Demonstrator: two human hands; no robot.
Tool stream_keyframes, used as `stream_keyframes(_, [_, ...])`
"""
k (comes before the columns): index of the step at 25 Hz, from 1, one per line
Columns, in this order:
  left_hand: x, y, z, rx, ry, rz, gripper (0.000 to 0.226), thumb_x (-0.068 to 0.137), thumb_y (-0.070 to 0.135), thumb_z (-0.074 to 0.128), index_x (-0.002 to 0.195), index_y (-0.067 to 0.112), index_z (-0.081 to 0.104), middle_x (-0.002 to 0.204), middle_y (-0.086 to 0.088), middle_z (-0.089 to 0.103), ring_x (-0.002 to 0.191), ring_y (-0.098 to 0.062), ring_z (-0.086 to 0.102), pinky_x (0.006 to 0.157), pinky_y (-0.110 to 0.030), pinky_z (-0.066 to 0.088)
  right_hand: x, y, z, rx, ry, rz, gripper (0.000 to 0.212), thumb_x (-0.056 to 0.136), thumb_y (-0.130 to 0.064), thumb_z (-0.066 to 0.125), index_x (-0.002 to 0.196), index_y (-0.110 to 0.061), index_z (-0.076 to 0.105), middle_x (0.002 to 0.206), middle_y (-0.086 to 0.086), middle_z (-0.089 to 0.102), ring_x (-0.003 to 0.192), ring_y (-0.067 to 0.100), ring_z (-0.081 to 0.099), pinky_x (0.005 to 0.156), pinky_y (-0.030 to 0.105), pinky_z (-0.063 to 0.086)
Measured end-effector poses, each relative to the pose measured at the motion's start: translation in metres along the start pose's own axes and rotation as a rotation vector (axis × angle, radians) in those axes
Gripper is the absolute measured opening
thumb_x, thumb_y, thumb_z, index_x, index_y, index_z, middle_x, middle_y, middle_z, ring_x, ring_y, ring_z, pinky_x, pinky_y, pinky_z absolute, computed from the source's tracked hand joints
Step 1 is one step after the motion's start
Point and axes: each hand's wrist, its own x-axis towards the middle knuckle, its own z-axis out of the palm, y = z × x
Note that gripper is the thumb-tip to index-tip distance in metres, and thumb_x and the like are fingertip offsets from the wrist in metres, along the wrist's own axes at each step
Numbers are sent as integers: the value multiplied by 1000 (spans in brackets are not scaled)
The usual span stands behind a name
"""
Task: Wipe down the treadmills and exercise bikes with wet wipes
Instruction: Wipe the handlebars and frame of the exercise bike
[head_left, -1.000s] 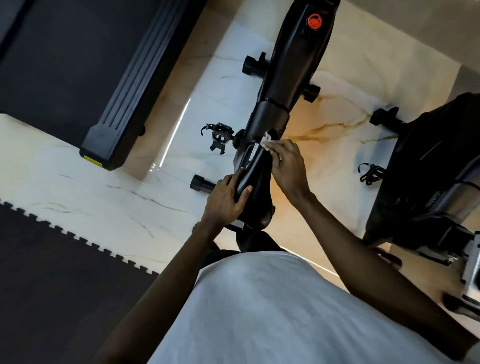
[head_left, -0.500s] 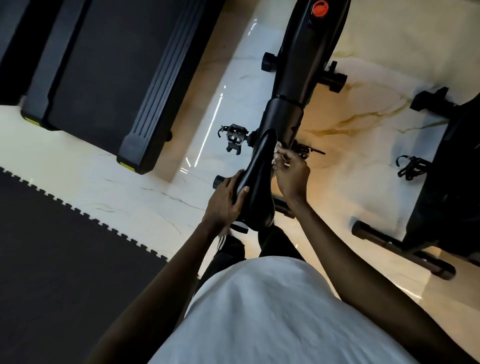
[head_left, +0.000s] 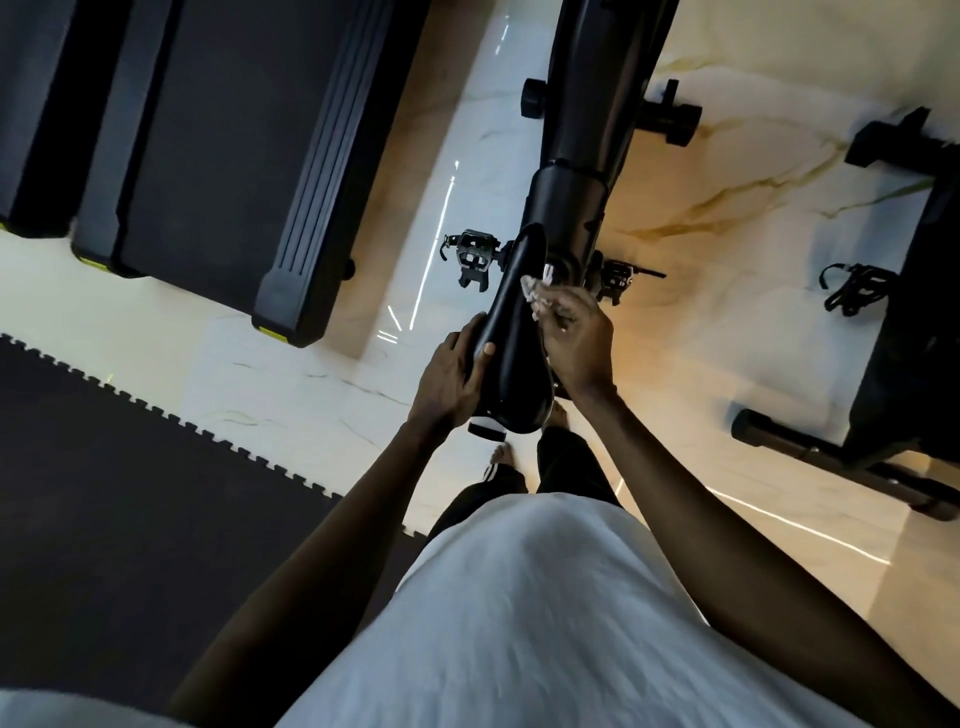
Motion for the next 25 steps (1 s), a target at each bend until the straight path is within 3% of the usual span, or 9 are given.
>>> stream_keyframes(3, [-3, 0, 1, -28, 4, 25, 43, 111, 38, 28, 150, 23, 39, 144, 2, 53, 125, -16, 51, 102, -35, 43, -41, 5, -4, -138, -115, -203, 19, 94, -9, 68, 110, -13, 77, 112, 1, 67, 103, 6, 61, 93, 15, 48])
stream_keyframes(5, [-5, -3, 2, -64, 1, -23, 45, 111, 41, 25, 149, 23, 41, 140, -1, 55, 125, -15, 50, 104, -34, 42, -48, 7, -7, -181, -149, -232, 18, 95, -10, 67, 109, -14, 77, 113, 2, 65, 103, 7, 61, 91, 9, 42])
stream_keyframes(10, [-34, -24, -6, -201, 4, -75, 41, 111, 44, 24, 130, 26, 55, 115, 0, 64, 108, -16, 59, 94, -41, 47, -53, -3, 7, -322, -104, -219, 18, 97, -10, 61, 104, -14, 78, 106, 2, 66, 100, 18, 59, 85, 18, 42])
stream_keyframes(14, [-44, -46, -11, -292, -15, -109, 43, 108, 51, 30, 137, 33, 57, 124, 7, 67, 118, -8, 58, 99, -31, 46, -87, 0, 8, -406, -203, -328, 20, 97, -9, 60, 105, -15, 77, 103, 2, 65, 99, 21, 55, 87, 23, 40])
stream_keyframes(17, [-41, -53, -14, -424, -22, -233, 38, 104, 53, 41, 123, 34, 67, 109, 5, 74, 99, -12, 66, 88, -36, 51, -88, -10, 25, -472, -153, -241, 21, 98, -9, 58, 108, -10, 76, 105, 8, 66, 100, 26, 57, 87, 30, 44])
stream_keyframes(20, [-38, -63, -16, -542, -3, -307, 32, 103, 43, 47, 114, 24, 71, 99, -4, 74, 78, -12, 67, 74, -35, 47, -107, -20, 53, -525, -217, -330, 20, 95, -3, 60, 108, -6, 74, 103, 11, 66, 97, 30, 60, 88, 35, 45])
stream_keyframes(22, [-36, -63, -19, -580, 7, -310, 32, 102, 41, 49, 114, 21, 70, 100, -3, 73, 79, -15, 68, 73, -36, 48, -113, -16, 56, -521, -244, -402, 19, 91, 2, 63, 105, -5, 74, 101, 10, 66, 96, 29, 60, 89, 31, 43])
stream_keyframes(25, [-36, -50, -13, -494, 0, -223, 33, 104, 42, 47, 118, 21, 68, 105, -4, 72, 94, -19, 65, 84, -31, 50, -121, 1, 36, -592, -319, -531, 25, 86, 10, 64, 105, -5, 72, 105, 9, 65, 102, 26, 59, 101, 29, 37])
